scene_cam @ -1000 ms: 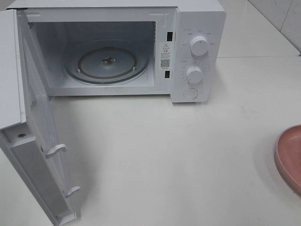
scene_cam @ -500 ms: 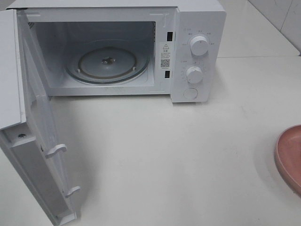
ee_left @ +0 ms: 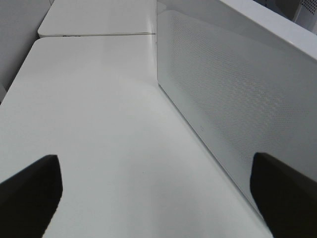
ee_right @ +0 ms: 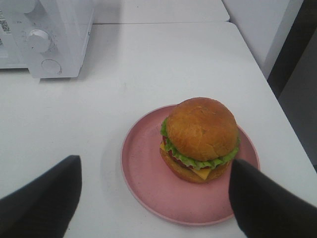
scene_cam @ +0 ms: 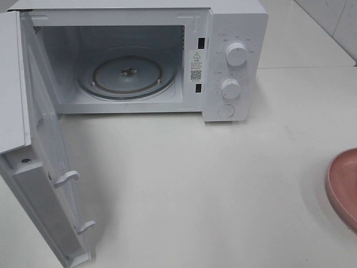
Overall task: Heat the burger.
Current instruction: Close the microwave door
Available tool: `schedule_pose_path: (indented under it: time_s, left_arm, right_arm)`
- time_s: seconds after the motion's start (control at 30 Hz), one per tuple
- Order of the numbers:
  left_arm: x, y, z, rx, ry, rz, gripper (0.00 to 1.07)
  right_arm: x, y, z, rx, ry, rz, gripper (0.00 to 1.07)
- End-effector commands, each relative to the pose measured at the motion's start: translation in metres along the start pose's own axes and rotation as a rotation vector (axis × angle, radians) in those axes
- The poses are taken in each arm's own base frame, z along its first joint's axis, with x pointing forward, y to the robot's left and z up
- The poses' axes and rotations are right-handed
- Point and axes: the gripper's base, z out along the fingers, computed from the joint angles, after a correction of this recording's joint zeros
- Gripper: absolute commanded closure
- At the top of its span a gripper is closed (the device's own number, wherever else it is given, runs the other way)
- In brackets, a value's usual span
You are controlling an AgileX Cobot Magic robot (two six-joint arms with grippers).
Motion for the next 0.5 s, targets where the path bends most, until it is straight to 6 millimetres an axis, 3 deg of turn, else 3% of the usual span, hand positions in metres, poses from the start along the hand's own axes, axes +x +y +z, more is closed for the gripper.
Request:
schedule_pose_path:
  time_s: [0.03, 0.5]
  left_arm:
    - [0.0014, -0.0003, -0.0005, -0.001, -0.007, -0.005, 0.09]
    - [0.0013, -0.0003, -0.0005, -0.001, -0.008, -0.005, 0.09]
  right_arm:
    - [0.0022, 0.0001, -0.0018, -0.003, -0.030, -0.002, 0.31]
    - [0.0022, 0.0001, -0.0018, -0.003, -0.030, -0.002, 0.31]
